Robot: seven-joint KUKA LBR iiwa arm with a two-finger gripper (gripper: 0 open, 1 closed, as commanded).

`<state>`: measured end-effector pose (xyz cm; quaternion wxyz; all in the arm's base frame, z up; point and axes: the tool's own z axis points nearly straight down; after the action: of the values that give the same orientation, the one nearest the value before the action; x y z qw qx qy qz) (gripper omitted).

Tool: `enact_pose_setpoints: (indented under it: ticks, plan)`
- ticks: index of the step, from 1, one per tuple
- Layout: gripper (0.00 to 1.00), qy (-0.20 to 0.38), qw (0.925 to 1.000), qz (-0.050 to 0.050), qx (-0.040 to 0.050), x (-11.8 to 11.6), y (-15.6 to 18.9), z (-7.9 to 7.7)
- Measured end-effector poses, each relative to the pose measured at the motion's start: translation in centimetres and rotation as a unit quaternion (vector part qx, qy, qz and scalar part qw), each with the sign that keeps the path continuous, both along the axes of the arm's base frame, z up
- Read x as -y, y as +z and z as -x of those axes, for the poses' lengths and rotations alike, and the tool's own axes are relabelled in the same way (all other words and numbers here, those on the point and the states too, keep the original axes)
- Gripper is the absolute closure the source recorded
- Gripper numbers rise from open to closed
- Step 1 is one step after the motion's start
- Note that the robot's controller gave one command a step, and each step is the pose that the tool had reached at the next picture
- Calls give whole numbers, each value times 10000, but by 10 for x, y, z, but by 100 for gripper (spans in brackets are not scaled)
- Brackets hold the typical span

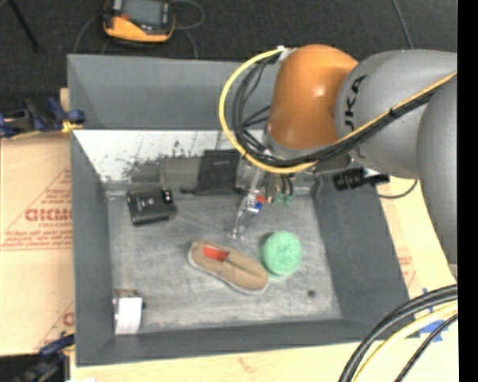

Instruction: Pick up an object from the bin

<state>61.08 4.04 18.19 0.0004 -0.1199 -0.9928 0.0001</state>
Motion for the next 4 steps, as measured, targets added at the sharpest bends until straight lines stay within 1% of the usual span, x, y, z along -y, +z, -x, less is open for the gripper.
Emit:
enact_pose_setpoints:
  ticks: [1,2,3,4]
  plan:
    - [0,-2,10000,-1,18,0,2,-1]
    - [100,77,10000,-1,43,-20,-108,-29]
    - [100,78,10000,-1,44,-20,-108,-29]
    - [100,367,9993,9,-6,-19,-74,-28]
